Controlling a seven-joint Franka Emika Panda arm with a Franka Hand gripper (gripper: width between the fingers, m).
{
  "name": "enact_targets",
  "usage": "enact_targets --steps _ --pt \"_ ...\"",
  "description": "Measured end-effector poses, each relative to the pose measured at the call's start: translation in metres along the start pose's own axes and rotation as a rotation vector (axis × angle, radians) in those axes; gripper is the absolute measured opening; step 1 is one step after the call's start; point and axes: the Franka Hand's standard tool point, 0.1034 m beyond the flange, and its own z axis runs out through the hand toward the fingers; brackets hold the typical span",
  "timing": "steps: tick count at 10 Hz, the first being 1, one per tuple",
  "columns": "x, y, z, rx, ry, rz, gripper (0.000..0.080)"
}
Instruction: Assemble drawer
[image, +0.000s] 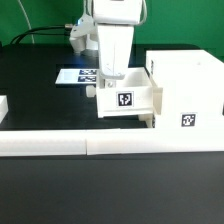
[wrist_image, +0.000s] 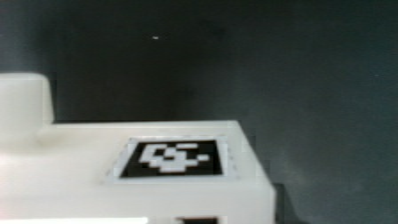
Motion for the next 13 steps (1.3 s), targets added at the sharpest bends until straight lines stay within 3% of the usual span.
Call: enact_targets --steps 3,8,10,13 --pt "0.0059 0.0028 -0.0031 0.005 -0.018 -0.029 0.0044" --pt "0.002 0.0062 -0.0042 0.009 -0.02 -0.024 0.0044" --pt "0.0029 0.0065 -0.0027 -0.012 -0.014 -0.022 0.0044" --pt "0.0053 0.0069 -0.0021 -0.01 -0.013 -0.026 0.0044"
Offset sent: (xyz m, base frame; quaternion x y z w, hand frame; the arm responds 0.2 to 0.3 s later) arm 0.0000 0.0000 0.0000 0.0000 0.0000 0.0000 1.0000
